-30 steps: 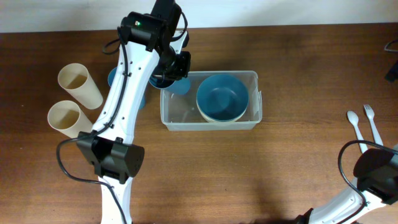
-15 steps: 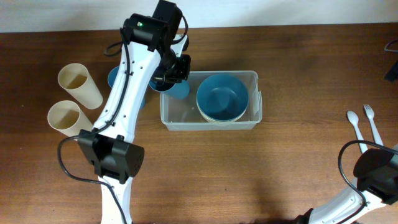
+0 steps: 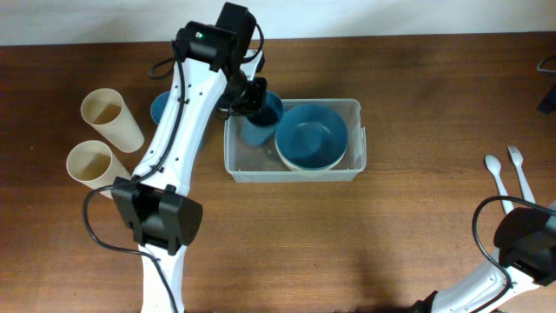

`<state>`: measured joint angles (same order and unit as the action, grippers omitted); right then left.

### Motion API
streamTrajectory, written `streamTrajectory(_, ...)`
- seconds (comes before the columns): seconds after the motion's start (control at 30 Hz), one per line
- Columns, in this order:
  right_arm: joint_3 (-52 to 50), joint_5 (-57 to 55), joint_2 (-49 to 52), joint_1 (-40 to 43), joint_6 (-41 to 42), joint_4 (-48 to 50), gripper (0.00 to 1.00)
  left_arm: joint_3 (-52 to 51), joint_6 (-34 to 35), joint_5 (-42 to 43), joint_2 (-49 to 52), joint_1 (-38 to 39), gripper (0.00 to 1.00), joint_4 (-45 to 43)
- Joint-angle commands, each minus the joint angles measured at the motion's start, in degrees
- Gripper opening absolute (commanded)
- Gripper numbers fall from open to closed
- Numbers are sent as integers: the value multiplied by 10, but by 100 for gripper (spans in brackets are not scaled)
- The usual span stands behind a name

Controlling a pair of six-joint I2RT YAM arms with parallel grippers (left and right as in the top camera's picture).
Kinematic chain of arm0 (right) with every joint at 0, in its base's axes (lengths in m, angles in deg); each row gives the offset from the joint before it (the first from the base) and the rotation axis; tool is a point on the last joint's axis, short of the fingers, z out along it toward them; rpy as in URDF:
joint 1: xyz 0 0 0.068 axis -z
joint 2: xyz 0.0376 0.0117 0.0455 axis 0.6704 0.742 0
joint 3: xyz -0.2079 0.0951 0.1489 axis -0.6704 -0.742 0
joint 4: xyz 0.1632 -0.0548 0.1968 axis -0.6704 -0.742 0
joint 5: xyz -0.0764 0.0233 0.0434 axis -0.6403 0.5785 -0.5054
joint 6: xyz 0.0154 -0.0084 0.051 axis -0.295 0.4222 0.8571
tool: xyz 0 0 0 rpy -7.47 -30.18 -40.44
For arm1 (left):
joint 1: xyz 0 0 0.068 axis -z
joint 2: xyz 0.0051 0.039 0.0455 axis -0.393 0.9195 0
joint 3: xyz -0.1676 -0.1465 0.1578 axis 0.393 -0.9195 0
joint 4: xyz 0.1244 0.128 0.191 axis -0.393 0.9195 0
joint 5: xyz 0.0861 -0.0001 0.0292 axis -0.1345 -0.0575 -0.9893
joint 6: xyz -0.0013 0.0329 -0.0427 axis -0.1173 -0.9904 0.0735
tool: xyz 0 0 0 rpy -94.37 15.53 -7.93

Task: Pack container
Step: 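Lower the blue cup into the container and release it, then move the left gripper back to the second blue cup and grasp it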

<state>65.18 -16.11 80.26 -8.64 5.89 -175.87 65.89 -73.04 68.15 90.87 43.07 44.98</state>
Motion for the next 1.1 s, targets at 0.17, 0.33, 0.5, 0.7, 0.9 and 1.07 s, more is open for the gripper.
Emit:
streamTrajectory(0.17, -2, -9, 2, 0, 0, 0, 99, 0, -6, -6, 32, -1, 7, -12)
streamTrajectory(0.33, -3, -9, 2, 0, 0, 0, 99, 19, -6, -6, 32, -2, 7, -18)
streamTrajectory(0.5, -2, -9, 2, 0, 0, 0, 99, 61, -6, -6, 32, -12, 8, -19)
streamTrajectory(0.7, -2, -9, 2, 0, 0, 0, 99, 131, -6, -6, 32, -22, 9, -18)
streamTrajectory(0.9, -2, -9, 2, 0, 0, 0, 99, 217, -5, -21, 31, -51, 16, 30)
streamTrajectory(1.07, -2, -9, 2, 0, 0, 0, 99, 271, 12, -7, 21, -99, 52, 78)
